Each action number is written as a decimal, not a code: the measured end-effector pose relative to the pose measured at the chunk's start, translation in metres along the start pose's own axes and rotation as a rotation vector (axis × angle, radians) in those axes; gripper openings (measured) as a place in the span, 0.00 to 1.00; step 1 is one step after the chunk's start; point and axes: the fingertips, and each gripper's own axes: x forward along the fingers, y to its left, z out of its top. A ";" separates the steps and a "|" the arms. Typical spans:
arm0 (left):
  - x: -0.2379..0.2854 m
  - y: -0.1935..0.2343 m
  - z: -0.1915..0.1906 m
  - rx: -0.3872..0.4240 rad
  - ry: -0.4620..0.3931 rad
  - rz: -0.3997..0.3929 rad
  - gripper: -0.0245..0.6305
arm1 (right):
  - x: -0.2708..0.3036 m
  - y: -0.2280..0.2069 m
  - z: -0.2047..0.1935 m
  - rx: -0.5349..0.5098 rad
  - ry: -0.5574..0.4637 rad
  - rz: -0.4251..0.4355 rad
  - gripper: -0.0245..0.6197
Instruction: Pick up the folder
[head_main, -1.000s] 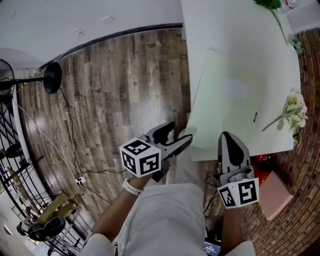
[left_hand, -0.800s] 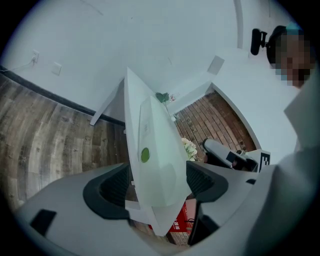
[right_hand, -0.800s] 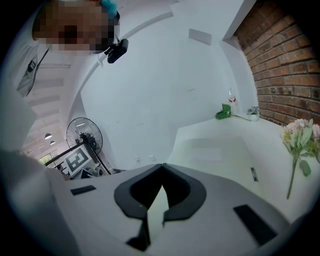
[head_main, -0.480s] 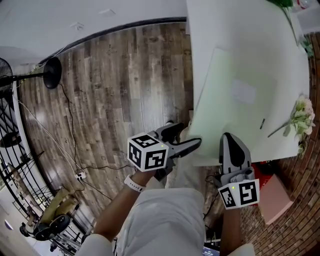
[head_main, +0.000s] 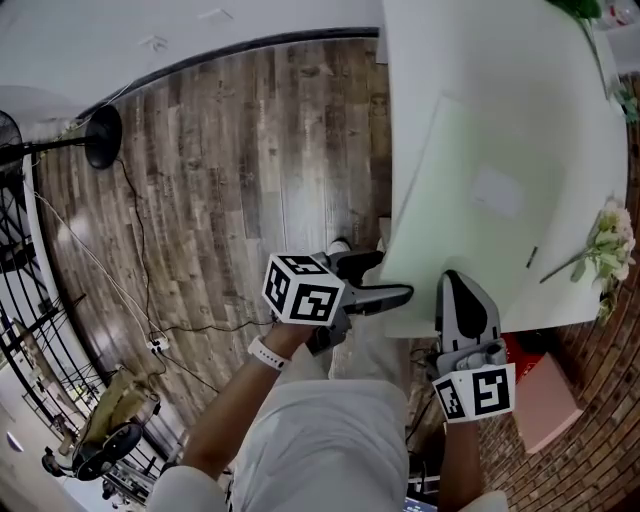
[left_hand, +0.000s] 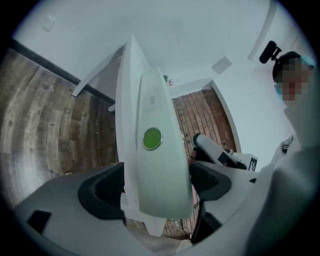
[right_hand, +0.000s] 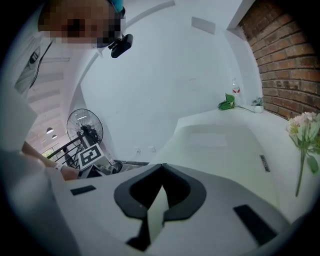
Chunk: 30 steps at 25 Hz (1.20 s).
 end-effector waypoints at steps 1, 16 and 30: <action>0.003 -0.001 0.000 0.001 0.010 -0.010 0.63 | 0.002 0.001 0.000 -0.010 0.003 0.001 0.05; 0.015 0.007 -0.006 -0.053 0.065 -0.036 0.64 | 0.010 0.001 0.000 -0.005 -0.001 -0.008 0.05; 0.004 0.006 -0.002 -0.107 0.022 -0.029 0.56 | -0.004 -0.003 -0.001 0.038 0.001 -0.032 0.05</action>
